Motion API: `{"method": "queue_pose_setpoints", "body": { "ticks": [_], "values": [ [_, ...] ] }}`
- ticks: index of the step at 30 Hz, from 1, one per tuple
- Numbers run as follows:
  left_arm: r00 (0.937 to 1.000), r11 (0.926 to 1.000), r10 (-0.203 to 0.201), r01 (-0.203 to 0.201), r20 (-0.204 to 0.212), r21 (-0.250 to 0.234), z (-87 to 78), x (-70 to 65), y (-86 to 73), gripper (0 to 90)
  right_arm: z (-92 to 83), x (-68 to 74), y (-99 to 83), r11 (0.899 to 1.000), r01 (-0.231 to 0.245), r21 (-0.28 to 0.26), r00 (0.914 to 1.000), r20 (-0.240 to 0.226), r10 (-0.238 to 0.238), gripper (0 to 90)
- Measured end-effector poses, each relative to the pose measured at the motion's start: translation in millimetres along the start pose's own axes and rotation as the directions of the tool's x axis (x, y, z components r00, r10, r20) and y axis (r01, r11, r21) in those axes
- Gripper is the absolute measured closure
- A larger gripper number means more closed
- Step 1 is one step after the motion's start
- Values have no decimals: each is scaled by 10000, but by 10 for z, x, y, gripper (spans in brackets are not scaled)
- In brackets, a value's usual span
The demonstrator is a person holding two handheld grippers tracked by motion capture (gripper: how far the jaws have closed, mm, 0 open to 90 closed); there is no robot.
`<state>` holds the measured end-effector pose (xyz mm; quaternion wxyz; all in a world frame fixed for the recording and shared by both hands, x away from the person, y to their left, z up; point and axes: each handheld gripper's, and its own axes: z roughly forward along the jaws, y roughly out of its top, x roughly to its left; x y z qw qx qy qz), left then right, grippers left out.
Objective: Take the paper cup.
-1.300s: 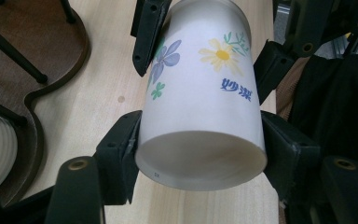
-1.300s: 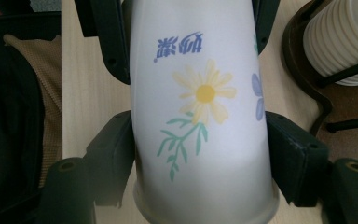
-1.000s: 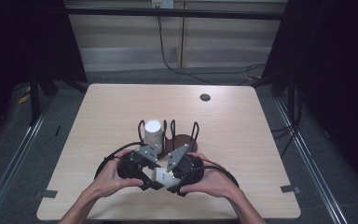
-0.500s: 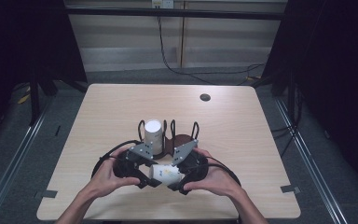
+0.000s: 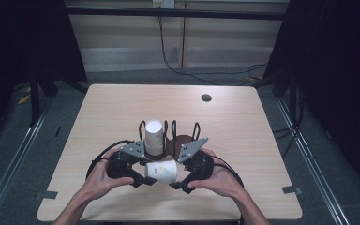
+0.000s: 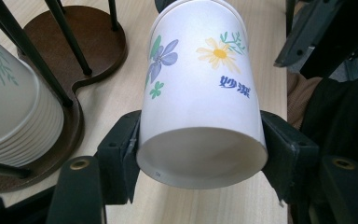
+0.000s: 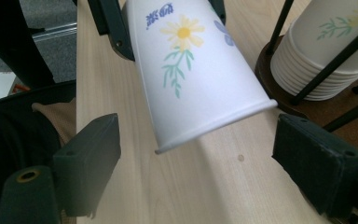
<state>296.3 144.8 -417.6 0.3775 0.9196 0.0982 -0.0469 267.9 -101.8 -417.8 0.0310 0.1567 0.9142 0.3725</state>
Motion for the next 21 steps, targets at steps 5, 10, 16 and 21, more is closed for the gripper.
{"method": "queue_pose_setpoints", "body": {
  "ticks": [5,10,16,21],
  "values": [
    [10000,9998,-27,27,-39,-207,-31,2,-20,366,-35,-22,-30,9990,-200,-395,9998,-104,196,145],
    [9998,9987,-96,89,-146,-495,-48,9,-41,366,-70,-33,-39,9966,-357,-744,9993,-101,350,145],
    [9994,9959,-230,207,-250,-878,-92,19,-72,365,-113,-45,-65,9908,-567,-1229,9984,-147,553,147],
    [9991,9940,-293,261,-290,-1063,-111,30,-84,365,-176,-65,-101,9809,-849,-1748,9963,-249,818,147]
  ]
}}
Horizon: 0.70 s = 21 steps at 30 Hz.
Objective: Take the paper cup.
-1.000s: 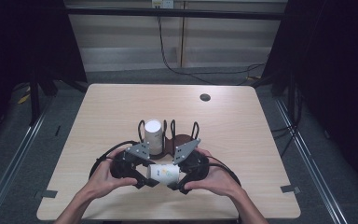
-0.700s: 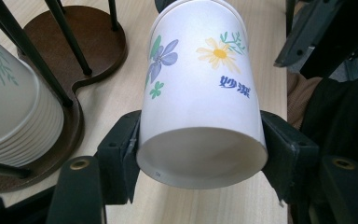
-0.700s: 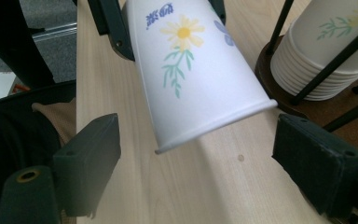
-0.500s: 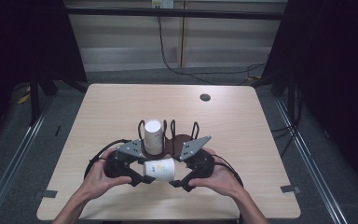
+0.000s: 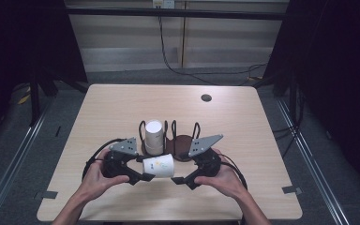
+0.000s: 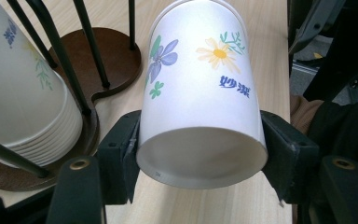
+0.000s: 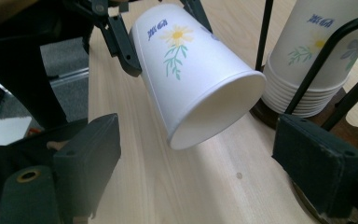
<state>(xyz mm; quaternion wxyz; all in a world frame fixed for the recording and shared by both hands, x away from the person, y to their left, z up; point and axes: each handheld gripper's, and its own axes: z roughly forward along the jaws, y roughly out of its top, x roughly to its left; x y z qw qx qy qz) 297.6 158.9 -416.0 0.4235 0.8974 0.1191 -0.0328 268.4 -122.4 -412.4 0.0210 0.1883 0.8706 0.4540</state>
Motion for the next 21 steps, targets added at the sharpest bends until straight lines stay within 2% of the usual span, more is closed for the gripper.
{"method": "queue_pose_setpoints", "body": {
  "ticks": [4,12,17,21],
  "values": [
    [10000,10000,81,-81,-44,-38,0,-1,-6,365,-39,-25,-24,9993,-129,-355,9999,-69,127,148],
    [9999,9996,-104,106,73,-269,30,2,-52,366,-44,-48,-42,9961,-362,-804,9992,-199,347,147],
    [9999,9979,-129,125,-46,-643,3,5,-66,366,-44,-46,-41,9940,-383,-1021,9991,-205,364,147],
    [9998,9953,-154,143,-108,-959,-17,7,-69,367,-48,-40,-40,9892,-459,-1390,9988,-235,431,148]
  ]
}}
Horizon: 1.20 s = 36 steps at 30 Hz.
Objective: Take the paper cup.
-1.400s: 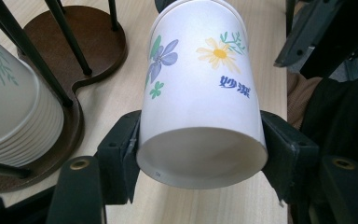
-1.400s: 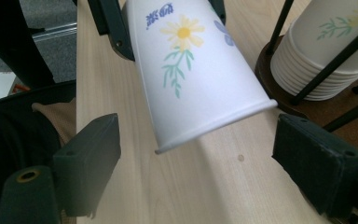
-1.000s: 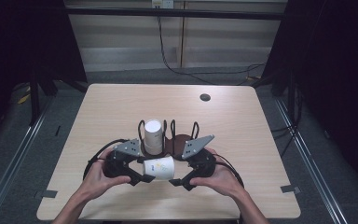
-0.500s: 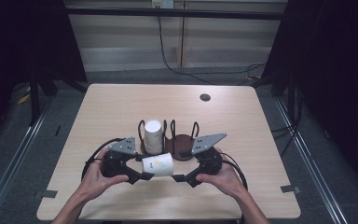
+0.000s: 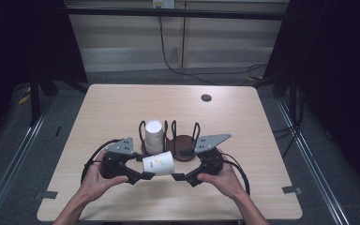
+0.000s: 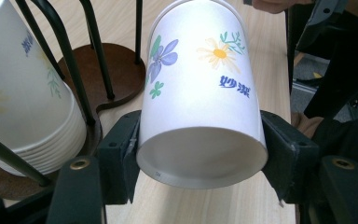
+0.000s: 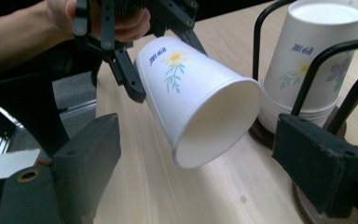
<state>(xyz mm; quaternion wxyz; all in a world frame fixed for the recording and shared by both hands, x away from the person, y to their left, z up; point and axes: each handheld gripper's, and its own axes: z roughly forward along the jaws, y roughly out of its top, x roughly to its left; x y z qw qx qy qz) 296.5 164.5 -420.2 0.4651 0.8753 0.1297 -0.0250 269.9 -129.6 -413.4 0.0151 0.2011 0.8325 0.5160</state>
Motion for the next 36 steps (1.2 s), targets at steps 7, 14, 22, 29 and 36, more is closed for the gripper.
{"method": "queue_pose_setpoints", "body": {
  "ticks": [7,14,22,29,36],
  "values": [
    [10000,9991,-41,39,-34,-430,-1,-11,-10,367,1,-4,-21,9989,-178,-445,9997,-175,170,146],
    [9998,9959,216,-215,7,-878,-5,-50,7,368,1,-19,-46,9954,-270,-921,9995,-197,252,138],
    [9982,9905,331,-261,506,-1350,7,-72,5,367,-48,-48,-57,9885,-472,-1439,9985,-349,426,134],
    [9963,9863,463,-340,726,-1612,18,-90,3,367,-66,-66,-63,9839,-576,-1689,9974,-533,493,134],
    [9947,9815,542,-370,875,-1879,23,-103,4,367,-58,-64,-63,9823,-601,-1774,9963,-704,483,134]
  ]
}}
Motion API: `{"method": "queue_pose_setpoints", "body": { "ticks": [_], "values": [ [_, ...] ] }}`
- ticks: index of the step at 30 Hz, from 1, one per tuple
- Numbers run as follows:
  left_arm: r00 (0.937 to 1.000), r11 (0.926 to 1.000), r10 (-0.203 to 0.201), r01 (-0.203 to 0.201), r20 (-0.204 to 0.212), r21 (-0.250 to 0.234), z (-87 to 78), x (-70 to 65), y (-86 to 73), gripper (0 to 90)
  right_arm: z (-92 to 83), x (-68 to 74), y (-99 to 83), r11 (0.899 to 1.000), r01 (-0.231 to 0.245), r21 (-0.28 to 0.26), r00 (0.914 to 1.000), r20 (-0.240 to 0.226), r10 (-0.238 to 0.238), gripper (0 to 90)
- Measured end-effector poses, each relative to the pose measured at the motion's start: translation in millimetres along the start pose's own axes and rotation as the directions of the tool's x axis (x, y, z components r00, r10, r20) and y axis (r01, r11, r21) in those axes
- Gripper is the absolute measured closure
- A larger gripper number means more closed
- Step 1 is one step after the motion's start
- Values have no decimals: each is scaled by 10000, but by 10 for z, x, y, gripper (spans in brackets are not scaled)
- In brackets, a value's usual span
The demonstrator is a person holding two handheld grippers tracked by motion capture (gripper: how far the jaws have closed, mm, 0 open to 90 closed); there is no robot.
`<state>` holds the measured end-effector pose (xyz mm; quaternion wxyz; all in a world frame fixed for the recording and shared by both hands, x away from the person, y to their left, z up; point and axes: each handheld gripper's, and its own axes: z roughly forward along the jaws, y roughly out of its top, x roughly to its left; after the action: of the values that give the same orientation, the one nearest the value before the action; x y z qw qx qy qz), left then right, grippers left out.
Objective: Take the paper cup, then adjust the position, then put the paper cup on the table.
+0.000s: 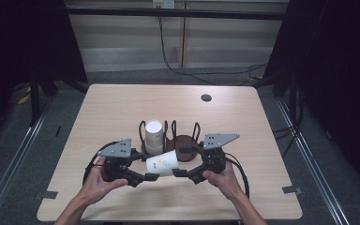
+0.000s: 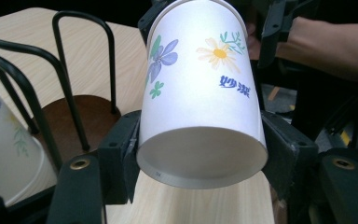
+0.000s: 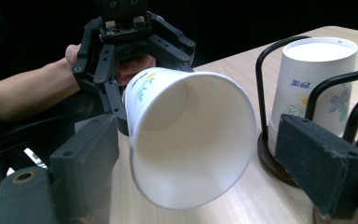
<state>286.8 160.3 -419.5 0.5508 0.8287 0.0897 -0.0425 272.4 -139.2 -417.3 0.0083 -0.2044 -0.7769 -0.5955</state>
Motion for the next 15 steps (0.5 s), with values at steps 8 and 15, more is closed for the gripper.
{"method": "queue_pose_setpoints", "body": {
  "ticks": [8,15],
  "values": [
    [9999,10000,21,-21,107,-74,12,-11,6,367,35,-9,-9,10000,-46,80,9999,-153,48,134],
    [9998,10000,40,-39,210,-77,28,-22,13,367,77,0,-13,9998,-24,175,9988,-482,33,139]
  ]
}}
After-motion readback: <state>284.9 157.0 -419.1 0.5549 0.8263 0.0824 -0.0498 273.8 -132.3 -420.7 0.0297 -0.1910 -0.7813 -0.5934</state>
